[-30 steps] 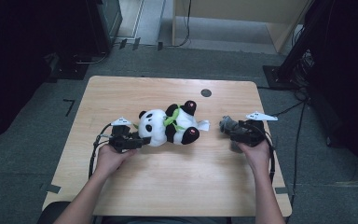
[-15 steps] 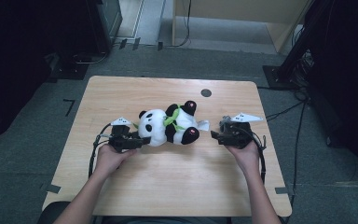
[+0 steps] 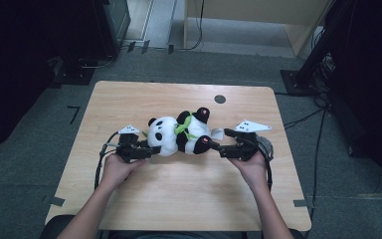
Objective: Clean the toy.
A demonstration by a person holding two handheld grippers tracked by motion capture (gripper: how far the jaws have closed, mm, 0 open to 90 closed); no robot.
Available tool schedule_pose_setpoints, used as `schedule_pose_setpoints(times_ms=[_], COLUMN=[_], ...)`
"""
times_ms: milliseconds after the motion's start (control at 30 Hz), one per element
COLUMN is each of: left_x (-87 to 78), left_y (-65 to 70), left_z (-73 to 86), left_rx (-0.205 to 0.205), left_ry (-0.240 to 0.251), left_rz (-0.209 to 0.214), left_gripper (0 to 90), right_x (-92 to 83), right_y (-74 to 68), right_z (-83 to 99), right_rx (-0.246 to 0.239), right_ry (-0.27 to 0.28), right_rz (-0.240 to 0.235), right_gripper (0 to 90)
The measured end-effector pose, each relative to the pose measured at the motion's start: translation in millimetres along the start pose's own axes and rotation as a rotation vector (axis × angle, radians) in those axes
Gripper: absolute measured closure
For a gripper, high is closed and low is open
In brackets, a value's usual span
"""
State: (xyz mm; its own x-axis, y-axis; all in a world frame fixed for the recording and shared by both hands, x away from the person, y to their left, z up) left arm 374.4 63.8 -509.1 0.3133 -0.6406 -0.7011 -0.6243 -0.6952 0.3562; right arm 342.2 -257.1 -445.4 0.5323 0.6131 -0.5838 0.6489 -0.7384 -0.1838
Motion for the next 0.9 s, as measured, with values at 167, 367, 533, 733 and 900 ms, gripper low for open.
schedule_pose_setpoints(times_ms=[167,367,533,733,900], left_x=[0.1,0.3,0.6,0.7,1.1], left_y=[0.3,0.3,0.5,0.0,-0.5], left_z=[0.0,-0.2,-0.2,-0.4,-0.8], left_rx=[-0.001,-0.002,-0.004,-0.006,-0.016], left_ry=[0.001,0.002,0.004,0.007,0.011], left_rz=[0.000,0.000,0.000,0.002,0.009], left_gripper=[39.7,39.5,39.4,39.4,39.4], right_x=[19.9,49.0,65.6,79.5,88.8], right_y=[-10.9,-9.6,-10.0,-9.3,-16.5], right_z=[-1.3,6.0,11.5,16.1,18.5], right_rx=[-0.027,-0.023,-0.061,-0.076,-0.156], right_ry=[0.000,-0.017,-0.041,-0.050,-0.085], right_rz=[0.008,-0.042,-0.039,-0.008,0.083], right_gripper=[14.4,0.5,0.0,0.1,0.0])
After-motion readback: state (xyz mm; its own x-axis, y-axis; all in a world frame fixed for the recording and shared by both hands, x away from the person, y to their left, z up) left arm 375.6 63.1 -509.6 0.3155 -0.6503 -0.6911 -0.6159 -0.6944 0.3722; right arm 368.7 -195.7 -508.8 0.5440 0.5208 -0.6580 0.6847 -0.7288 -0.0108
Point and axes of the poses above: each handheld gripper's, and its own axes: x roughly forward along the jaws, z roughly out of its underside, y roughly to its right, the point moved 4 cm from there along x, roughly forward along the jaws, and after that the axes turned 7 degrees about -y, right-handed, at the moved point
